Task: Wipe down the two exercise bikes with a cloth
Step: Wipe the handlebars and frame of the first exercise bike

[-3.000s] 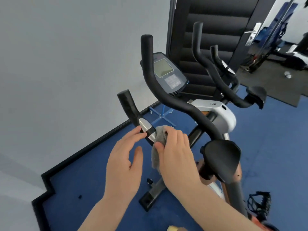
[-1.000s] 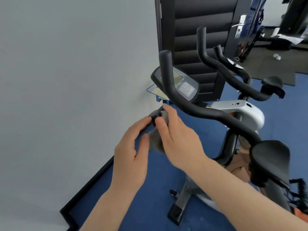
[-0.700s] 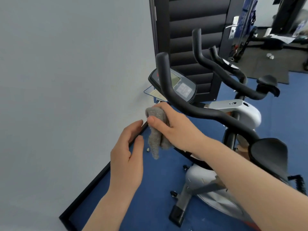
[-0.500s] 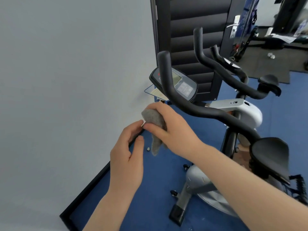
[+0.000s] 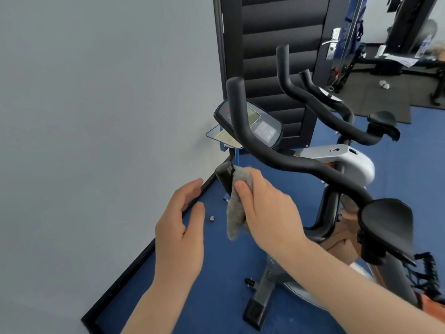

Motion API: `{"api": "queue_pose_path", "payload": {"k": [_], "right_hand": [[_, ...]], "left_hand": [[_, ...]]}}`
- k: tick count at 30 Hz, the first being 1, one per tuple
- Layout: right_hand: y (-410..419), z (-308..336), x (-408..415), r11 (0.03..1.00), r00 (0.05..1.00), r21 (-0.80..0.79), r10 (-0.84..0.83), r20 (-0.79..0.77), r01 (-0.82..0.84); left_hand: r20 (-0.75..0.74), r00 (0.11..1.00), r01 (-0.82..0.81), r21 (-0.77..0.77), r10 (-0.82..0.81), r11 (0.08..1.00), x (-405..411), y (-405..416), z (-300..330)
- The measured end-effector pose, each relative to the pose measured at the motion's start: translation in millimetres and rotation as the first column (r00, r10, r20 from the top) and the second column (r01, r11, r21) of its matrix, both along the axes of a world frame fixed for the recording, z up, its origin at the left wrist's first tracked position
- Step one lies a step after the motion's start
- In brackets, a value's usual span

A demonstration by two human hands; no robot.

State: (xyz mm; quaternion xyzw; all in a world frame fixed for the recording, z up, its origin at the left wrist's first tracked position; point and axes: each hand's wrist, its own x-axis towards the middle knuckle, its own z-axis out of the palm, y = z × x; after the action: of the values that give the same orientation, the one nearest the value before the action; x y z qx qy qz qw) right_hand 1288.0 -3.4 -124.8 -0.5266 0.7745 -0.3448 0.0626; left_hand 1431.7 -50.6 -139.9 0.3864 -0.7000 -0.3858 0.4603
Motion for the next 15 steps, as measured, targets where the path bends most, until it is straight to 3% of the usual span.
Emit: {"api": "queue_pose_path", "payload": {"k": [4,8,10,12,15], "right_hand": [[-16,3,6,1.000,1.000,-0.015,0.022,0.007,-0.022],[18,-17,8,0.998,0.954,0.000,-0.064,-0.293,0.067],[42,-29,-7,0.998,0.969,-0.041,-0.053,-0.243,0.044],[58,-35,-25,0.999,0.997,-0.009,-0.048,-0.056,0.048],[53,-37,-18,0.975,0.976,-0.045,-0.216,-0.006,0.216]], "left_hand": [[-0.031,0.999,0.021,-0.021,-0.022,1.000,-13,1,0],[0.016,0.997,0.080,-0.184,-0.078,0.980,-25,7,1],[0.052,0.994,0.103,-0.263,-0.093,0.959,-27,6,-4],[0.072,0.992,0.121,-0.290,-0.105,0.949,-28,5,-10],[0.057,0.989,0.146,-0.288,-0.135,0.946,-31,6,-17]]}}
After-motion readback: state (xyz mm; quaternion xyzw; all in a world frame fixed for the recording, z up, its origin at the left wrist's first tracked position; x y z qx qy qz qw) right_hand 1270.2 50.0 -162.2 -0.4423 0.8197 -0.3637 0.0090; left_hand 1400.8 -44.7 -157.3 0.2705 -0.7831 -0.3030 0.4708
